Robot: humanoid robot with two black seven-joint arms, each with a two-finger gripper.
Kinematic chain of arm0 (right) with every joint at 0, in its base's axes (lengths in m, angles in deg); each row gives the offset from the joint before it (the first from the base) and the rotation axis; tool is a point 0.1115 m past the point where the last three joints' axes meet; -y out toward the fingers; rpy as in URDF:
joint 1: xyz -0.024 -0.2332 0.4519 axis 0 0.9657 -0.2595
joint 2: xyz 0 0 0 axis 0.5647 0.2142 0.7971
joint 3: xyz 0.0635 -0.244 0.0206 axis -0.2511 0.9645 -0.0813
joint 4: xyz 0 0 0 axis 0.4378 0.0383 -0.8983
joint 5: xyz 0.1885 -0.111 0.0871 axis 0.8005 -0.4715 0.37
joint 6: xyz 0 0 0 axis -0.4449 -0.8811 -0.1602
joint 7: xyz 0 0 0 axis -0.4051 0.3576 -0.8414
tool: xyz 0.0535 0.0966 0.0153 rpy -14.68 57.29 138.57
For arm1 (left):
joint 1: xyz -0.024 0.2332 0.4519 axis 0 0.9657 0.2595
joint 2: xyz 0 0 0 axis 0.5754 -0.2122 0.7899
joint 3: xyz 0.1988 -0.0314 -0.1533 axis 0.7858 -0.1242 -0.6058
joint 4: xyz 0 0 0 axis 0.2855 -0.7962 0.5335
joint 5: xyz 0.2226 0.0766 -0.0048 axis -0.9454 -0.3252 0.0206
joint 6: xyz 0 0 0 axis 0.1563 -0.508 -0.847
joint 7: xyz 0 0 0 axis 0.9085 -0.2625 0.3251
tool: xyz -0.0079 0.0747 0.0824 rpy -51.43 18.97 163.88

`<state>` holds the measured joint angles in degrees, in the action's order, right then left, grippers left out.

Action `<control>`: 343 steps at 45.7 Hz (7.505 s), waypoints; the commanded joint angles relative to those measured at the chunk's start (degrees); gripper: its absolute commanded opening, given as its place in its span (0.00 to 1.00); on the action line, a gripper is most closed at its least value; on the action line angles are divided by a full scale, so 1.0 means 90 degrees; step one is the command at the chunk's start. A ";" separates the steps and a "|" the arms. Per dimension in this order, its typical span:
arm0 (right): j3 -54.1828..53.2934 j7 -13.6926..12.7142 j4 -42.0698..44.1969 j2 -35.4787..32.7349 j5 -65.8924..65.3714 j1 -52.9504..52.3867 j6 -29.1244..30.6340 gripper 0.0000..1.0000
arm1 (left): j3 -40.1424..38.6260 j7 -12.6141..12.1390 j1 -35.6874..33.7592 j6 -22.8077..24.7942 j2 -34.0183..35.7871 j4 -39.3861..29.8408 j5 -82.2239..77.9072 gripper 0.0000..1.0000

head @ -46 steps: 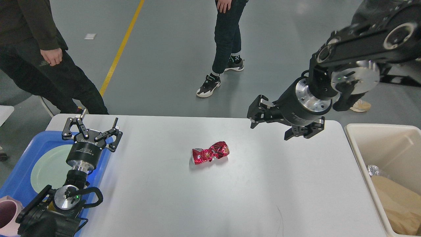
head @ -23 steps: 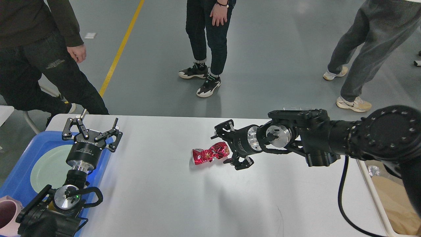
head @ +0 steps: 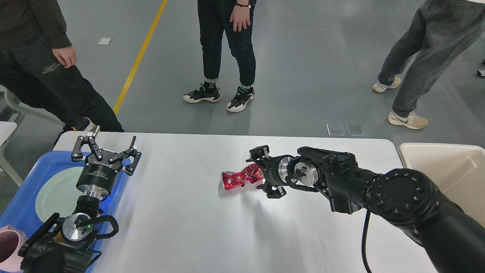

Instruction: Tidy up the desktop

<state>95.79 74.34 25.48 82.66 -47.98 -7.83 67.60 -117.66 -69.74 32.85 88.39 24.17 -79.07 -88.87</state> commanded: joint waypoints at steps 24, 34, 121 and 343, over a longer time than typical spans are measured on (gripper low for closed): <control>-0.0028 0.0028 -0.0239 0.0000 -0.0292 0.0058 -0.0049 0.24 | 0.0001 0.0000 -0.0004 0.0000 0.0000 0.0000 -0.0001 0.96; -0.0048 0.0019 -0.0415 0.0009 -0.0771 -0.0040 -0.0147 0.00 | -0.0009 0.0000 -0.0004 0.0000 0.0000 0.0000 -0.0001 0.96; 0.5206 0.0009 -0.7915 -0.3252 -0.3476 -0.8673 0.3466 1.00 | 0.0001 -0.0010 -0.0004 0.0000 0.0000 -0.0010 -0.0001 0.96; 0.4337 0.1425 -0.8316 -0.2012 -0.3574 -0.9044 0.4023 1.00 | -0.0009 -0.0010 -0.0004 0.0000 0.0000 0.0000 -0.0001 0.96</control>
<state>135.56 87.10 -49.90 64.65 -80.52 -89.58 103.90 -117.65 -69.84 32.83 88.39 24.18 -79.07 -88.88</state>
